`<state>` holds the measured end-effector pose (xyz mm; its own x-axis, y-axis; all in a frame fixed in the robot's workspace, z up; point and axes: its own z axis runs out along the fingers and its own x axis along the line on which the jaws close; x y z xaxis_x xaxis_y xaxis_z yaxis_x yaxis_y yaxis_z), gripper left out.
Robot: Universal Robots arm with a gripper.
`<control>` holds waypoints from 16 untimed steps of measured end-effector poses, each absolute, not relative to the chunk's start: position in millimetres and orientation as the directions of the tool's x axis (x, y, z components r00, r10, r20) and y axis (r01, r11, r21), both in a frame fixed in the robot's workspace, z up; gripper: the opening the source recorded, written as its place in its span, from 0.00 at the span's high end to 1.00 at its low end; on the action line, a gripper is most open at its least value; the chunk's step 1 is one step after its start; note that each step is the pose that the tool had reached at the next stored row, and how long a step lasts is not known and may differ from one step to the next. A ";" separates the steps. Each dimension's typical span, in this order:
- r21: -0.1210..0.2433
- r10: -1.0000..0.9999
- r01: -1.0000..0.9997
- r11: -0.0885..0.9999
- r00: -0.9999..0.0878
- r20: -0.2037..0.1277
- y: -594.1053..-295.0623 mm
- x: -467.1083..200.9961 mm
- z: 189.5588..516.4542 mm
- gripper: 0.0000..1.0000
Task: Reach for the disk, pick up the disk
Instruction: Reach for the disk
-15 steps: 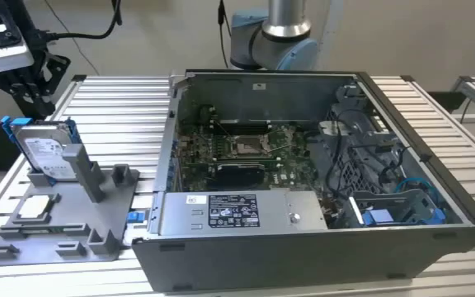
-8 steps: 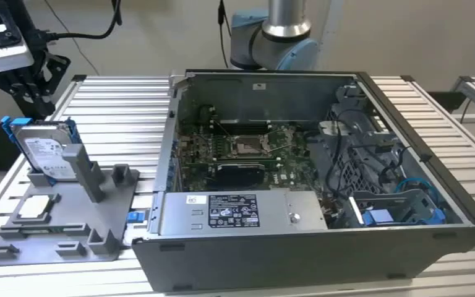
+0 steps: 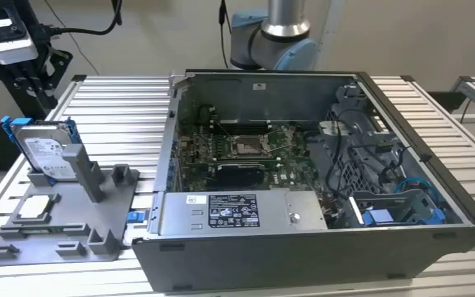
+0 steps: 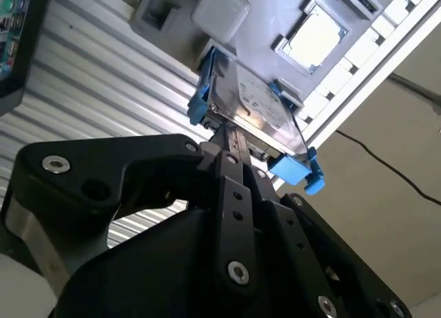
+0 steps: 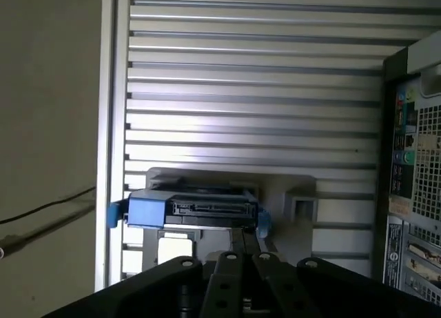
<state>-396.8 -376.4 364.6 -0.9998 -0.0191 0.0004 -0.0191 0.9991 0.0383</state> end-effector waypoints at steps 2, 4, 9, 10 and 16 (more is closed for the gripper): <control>0.038 -0.019 -0.019 0.999 -1.000 0.000 -370.6 -404.8 364.3 1.00; 0.038 -0.019 -0.019 0.999 -1.000 0.001 -368.4 -413.8 364.0 1.00; 0.038 -0.019 -0.019 0.999 -1.000 0.001 -368.5 -436.6 362.6 1.00; 0.038 -0.019 -0.019 0.999 -1.000 0.001 -369.0 -441.3 362.1 1.00; 0.038 -0.019 -0.019 0.999 -1.000 0.002 -373.5 -456.9 359.4 1.00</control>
